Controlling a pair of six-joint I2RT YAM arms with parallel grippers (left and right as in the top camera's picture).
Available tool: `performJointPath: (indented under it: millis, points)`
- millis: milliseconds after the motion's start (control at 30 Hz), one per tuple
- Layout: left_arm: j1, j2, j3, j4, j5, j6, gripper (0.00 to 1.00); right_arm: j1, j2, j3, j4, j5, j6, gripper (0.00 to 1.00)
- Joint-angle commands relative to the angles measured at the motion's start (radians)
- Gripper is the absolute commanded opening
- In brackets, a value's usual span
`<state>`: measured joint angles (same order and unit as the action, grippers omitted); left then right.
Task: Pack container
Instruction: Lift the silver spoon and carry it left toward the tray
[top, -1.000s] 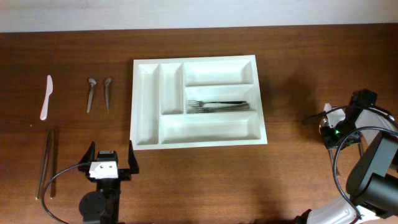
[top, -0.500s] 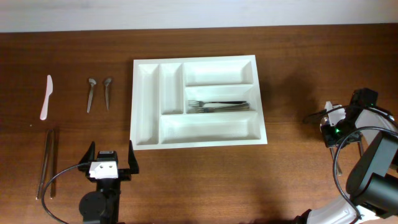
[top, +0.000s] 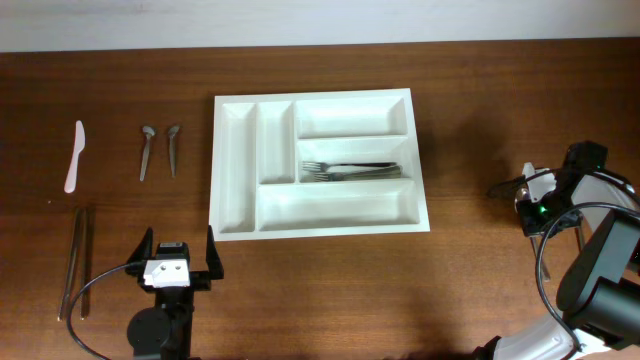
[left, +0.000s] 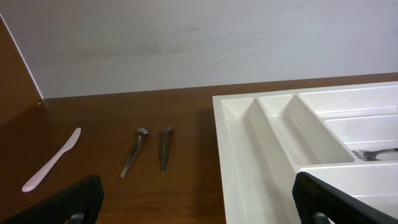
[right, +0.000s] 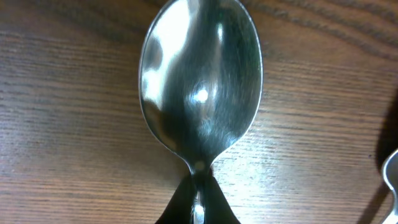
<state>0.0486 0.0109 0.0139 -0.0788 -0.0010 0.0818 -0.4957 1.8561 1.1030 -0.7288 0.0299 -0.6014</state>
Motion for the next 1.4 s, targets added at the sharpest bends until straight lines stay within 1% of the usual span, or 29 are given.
performJointPath:
  millis: [0, 167, 400, 600, 700, 767, 833, 900, 933, 1067, 1367]
  points:
    - [0.006, -0.005, -0.005, -0.003, 0.001, -0.01, 0.99, 0.006, 0.014, 0.064, -0.018, 0.008, 0.006, 0.04]
    - [0.006, -0.005, -0.005, -0.003, 0.001, -0.01, 0.99, 0.011, 0.014, 0.117, -0.043, 0.009, 0.006, 0.04]
    - [0.006, -0.005, -0.005, -0.003, 0.001, -0.01, 0.99, 0.087, 0.014, 0.212, -0.061, 0.008, 0.006, 0.04]
    - [0.006, -0.005, -0.005, -0.003, 0.001, -0.01, 0.99, 0.205, 0.014, 0.328, -0.064, 0.008, 0.006, 0.04]
    - [0.006, -0.005, -0.005, -0.003, 0.001, -0.01, 0.99, 0.298, 0.014, 0.419, -0.065, 0.008, 0.005, 0.04]
    - [0.006, -0.005, -0.005, -0.003, 0.001, -0.01, 0.99, 0.344, 0.014, 0.454, -0.068, 0.008, -0.019, 0.04]
    - [0.006, -0.005, -0.005, -0.003, 0.001, -0.01, 0.99, 0.401, 0.014, 0.488, -0.084, 0.008, -0.074, 0.04]
    - [0.006, -0.005, -0.005, -0.003, 0.001, -0.01, 0.99, 0.455, 0.013, 0.506, -0.088, 0.008, -0.12, 0.04]
    - [0.006, -0.005, -0.005, -0.003, 0.001, -0.01, 0.99, 0.508, 0.013, 0.512, -0.088, 0.008, -0.162, 0.04]
    - [0.006, -0.005, -0.005, -0.003, 0.001, -0.01, 0.99, 0.608, 0.013, 0.511, -0.106, 0.008, -0.266, 0.04]
    - [0.006, -0.005, -0.005, -0.003, 0.001, -0.01, 0.99, 0.762, 0.013, 0.511, -0.096, 0.008, -0.267, 0.04]
